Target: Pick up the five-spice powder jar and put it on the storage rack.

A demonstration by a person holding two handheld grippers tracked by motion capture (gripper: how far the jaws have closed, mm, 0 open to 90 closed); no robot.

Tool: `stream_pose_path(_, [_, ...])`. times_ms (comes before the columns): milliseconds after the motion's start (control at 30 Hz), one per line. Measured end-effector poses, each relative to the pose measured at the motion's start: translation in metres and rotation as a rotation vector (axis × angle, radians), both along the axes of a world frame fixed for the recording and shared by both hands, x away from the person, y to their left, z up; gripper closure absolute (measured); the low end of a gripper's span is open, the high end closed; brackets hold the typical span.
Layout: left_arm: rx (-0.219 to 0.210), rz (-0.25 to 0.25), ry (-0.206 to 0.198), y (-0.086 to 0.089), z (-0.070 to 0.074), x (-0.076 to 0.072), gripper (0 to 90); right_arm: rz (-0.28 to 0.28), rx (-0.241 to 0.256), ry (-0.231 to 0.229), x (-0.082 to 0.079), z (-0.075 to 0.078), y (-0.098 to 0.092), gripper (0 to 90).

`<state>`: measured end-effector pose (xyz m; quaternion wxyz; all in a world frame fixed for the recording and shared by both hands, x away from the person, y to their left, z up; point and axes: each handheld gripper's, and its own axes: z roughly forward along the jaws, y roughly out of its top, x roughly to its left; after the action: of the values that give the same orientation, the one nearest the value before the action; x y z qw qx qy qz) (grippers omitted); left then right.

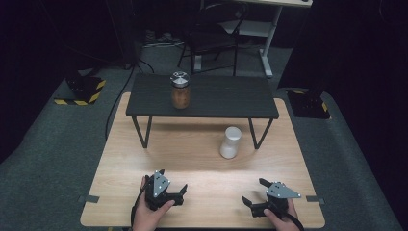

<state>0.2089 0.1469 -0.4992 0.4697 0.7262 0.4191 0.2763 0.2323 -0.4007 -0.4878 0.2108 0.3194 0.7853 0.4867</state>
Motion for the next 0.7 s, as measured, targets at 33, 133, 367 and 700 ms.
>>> stream_pose_path(33, [0.000,0.000,0.000,0.0000,0.0000,0.0000,0.6,0.000,0.000,0.000,0.0000,0.0000,0.0000,0.4])
stream_pose_path(133, [0.003,-0.012,-0.004,0.0004,-0.0001,0.0006,0.4,0.001,0.002,0.004,0.0006,0.0002,-0.0004,0.4])
stream_pose_path(367, [0.008,-0.023,-0.010,0.0007,-0.0006,0.0001,0.4,-0.008,-0.002,0.015,0.0018,0.0015,0.0010,0.4])
stream_pose_path(700, [-0.004,-0.012,-0.003,0.0011,-0.0007,0.0001,0.4,-0.017,0.008,0.018,0.0011,0.0007,0.0001,0.4])
